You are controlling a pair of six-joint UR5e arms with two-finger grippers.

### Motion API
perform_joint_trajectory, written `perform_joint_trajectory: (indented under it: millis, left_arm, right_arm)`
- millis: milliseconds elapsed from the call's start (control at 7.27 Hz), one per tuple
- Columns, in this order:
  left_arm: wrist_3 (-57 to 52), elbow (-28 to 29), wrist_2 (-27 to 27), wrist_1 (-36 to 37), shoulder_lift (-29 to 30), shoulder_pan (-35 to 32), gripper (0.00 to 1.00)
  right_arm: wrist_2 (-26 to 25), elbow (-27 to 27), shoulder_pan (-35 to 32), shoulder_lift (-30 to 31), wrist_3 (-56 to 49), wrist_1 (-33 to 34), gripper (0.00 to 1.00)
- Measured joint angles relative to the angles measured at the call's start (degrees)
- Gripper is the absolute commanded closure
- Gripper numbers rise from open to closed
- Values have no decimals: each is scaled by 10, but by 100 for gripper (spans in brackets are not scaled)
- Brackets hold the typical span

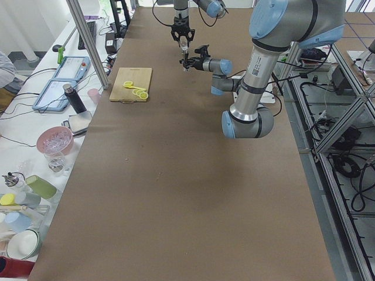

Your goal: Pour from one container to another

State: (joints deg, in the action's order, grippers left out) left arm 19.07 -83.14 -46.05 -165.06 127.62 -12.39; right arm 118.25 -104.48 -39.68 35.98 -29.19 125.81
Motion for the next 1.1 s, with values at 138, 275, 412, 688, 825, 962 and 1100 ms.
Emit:
perform_joint_trajectory:
  millis: [138, 275, 412, 688, 825, 962, 1100]
  left_arm:
    - [0, 0, 0, 0, 0, 0, 100]
    - [0, -1, 0, 0, 1, 0, 100]
    - [0, -3, 0, 0, -1, 0, 100]
    - [0, -5, -1, 0, -2, 0, 100]
    - [0, -6, -1, 0, 1, 0, 100]
    - [0, -6, -1, 0, 4, 0, 100]
    - [0, -7, -1, 0, 4, 0, 100]
  right_arm:
    - [-3, 9, 3, -8, -5, 8, 100]
    - [-7, 17, 7, -15, -7, 14, 100]
    - [-10, 20, 9, -19, -8, 18, 100]
    - [-11, 19, 9, -18, -18, 20, 100]
    - [-9, 12, 7, -15, -23, 20, 100]
    - [-6, 0, 3, -9, -25, 19, 100]
    - [-1, -16, -1, -2, -26, 18, 100]
